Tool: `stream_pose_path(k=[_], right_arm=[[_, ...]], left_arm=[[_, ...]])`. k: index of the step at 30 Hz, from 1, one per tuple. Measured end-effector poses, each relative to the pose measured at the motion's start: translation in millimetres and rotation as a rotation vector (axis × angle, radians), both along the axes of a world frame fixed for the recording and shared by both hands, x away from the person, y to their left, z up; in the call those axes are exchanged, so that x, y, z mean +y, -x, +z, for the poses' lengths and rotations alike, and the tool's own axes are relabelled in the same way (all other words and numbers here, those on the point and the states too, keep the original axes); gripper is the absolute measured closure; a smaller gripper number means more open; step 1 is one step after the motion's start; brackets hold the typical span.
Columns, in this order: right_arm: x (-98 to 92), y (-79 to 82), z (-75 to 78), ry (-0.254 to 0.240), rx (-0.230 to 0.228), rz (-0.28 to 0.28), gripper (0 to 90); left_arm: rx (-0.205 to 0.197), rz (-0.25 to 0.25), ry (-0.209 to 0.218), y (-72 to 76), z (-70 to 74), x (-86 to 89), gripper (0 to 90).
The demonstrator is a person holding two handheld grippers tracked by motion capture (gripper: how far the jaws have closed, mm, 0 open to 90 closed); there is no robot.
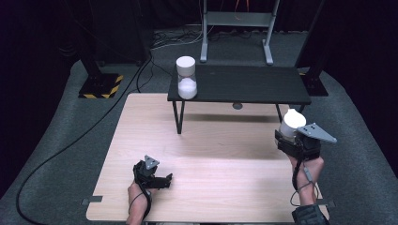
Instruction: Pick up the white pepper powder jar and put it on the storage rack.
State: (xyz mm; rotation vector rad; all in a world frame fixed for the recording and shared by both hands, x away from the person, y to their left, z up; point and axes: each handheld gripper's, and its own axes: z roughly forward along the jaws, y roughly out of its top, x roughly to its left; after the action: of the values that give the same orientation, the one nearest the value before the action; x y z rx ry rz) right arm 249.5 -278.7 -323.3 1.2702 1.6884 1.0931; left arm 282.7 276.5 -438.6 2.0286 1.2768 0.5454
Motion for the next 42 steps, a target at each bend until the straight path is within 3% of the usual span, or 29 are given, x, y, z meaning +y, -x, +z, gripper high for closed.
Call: stream_pose_path(k=[42], right_arm=[[-4.3, -43.2, 32.5, -0.006, -0.004, -0.029, 30.3]], left_arm=[[0.0, 0.0, 0.0, 0.0, 0.0, 0.0, 0.3]])
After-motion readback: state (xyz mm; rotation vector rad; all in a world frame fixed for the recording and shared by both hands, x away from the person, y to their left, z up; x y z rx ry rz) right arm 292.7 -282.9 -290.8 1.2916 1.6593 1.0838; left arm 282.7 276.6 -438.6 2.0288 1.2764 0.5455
